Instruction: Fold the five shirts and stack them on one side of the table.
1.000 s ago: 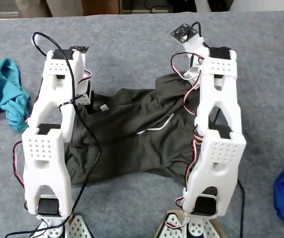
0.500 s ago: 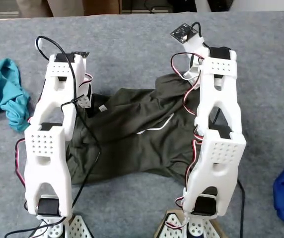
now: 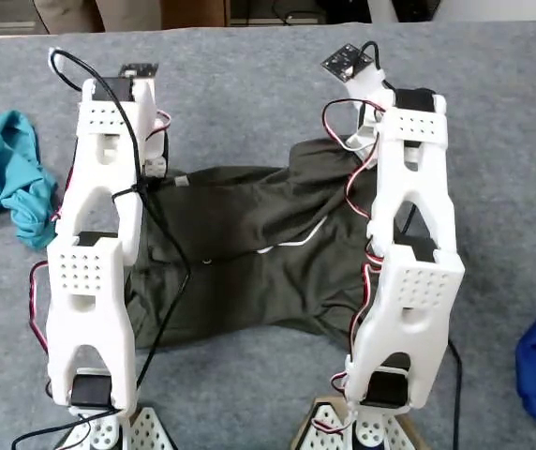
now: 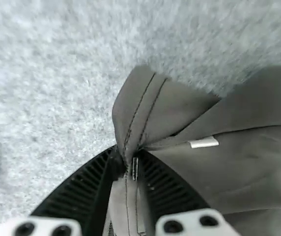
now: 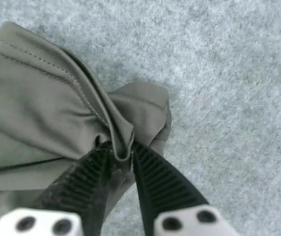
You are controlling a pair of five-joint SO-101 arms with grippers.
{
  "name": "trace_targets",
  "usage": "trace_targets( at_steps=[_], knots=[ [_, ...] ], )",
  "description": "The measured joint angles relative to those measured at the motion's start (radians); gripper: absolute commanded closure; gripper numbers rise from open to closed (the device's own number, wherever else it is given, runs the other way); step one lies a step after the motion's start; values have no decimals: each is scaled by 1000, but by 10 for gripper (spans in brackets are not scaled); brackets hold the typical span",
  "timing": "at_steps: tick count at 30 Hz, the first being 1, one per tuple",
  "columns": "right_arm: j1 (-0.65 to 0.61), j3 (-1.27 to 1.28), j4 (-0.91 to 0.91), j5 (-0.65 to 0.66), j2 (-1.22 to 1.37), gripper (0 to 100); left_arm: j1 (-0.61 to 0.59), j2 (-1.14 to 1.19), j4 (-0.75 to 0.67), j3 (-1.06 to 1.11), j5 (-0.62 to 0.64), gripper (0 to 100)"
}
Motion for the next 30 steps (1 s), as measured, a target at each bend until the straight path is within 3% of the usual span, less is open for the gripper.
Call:
trace_targets(
  at_steps=[7,16,23,30],
  knots=[
    [5,-356,226,-31,-3,993,0,-40,5,-104,18,981],
    [37,-1022,364,-37,-147,993,0,-431,5,-133,28,980],
    [94,-1051,304,-64,-394,993,-9,-783,5,-135,28,980],
    [153,-1053,250,-100,-595,993,-120,-1073,6,-147,28,979]
  ],
)
